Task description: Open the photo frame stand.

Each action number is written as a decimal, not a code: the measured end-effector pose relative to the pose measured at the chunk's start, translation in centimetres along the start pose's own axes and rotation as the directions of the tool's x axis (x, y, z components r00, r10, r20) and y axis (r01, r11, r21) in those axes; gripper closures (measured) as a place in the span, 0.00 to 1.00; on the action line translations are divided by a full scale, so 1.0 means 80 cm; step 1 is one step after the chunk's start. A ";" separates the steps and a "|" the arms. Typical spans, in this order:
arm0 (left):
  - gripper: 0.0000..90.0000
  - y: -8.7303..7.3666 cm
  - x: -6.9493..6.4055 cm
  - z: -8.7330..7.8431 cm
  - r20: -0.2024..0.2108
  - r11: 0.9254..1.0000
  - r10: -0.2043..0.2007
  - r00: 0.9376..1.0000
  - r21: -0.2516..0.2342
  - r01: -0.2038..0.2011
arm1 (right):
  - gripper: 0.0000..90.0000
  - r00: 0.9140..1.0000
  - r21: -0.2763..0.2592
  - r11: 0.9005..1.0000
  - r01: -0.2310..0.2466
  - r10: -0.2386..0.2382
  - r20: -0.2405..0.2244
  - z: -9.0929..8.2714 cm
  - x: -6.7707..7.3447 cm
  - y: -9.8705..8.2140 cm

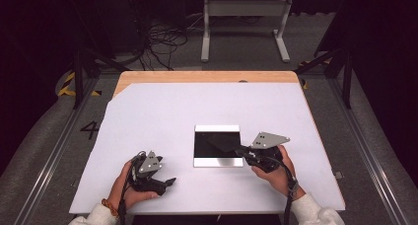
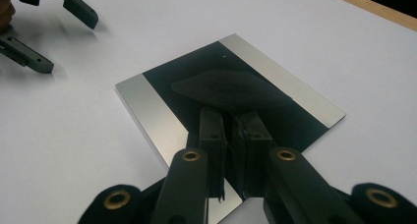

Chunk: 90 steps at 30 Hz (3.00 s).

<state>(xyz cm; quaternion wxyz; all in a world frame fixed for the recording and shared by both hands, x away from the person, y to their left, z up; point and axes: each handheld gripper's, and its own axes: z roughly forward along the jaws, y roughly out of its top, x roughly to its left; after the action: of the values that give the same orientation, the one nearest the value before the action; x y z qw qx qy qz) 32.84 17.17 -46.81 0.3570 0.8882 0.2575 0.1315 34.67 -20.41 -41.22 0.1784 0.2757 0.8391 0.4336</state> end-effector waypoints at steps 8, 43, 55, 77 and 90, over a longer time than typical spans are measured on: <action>0.16 0.000 -0.001 0.000 -0.002 1.000 0.001 1.000 0.000 -0.001 | 0.93 1.000 -0.012 1.000 0.001 -0.001 0.001 0.001 0.000 0.002; 0.16 0.001 -0.001 -0.004 -0.010 1.000 0.000 1.000 -0.011 0.000 | 0.51 0.994 -0.026 0.996 -0.084 0.082 -0.072 -0.006 -0.006 -0.004; 0.17 0.002 -0.002 -0.001 -0.008 1.000 0.005 1.000 -0.003 -0.005 | 0.36 0.932 -0.061 0.941 -0.332 0.317 -0.177 0.008 -0.026 -0.008; 0.16 0.008 -0.002 0.006 0.009 1.000 0.006 1.000 -0.008 -0.006 | 0.49 0.803 -0.026 0.823 -0.568 0.547 -0.236 0.036 -0.046 -0.016; 0.18 0.028 0.010 0.018 0.058 0.998 -0.043 0.997 -0.048 0.045 | 0.57 0.770 0.025 0.805 -0.592 0.575 -0.275 0.049 -0.045 -0.025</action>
<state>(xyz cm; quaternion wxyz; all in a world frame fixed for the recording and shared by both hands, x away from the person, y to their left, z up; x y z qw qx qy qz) 34.92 15.38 -46.22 0.3886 0.8767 0.2635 0.1046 38.98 -21.17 -44.87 -0.0723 0.4551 0.7139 0.5272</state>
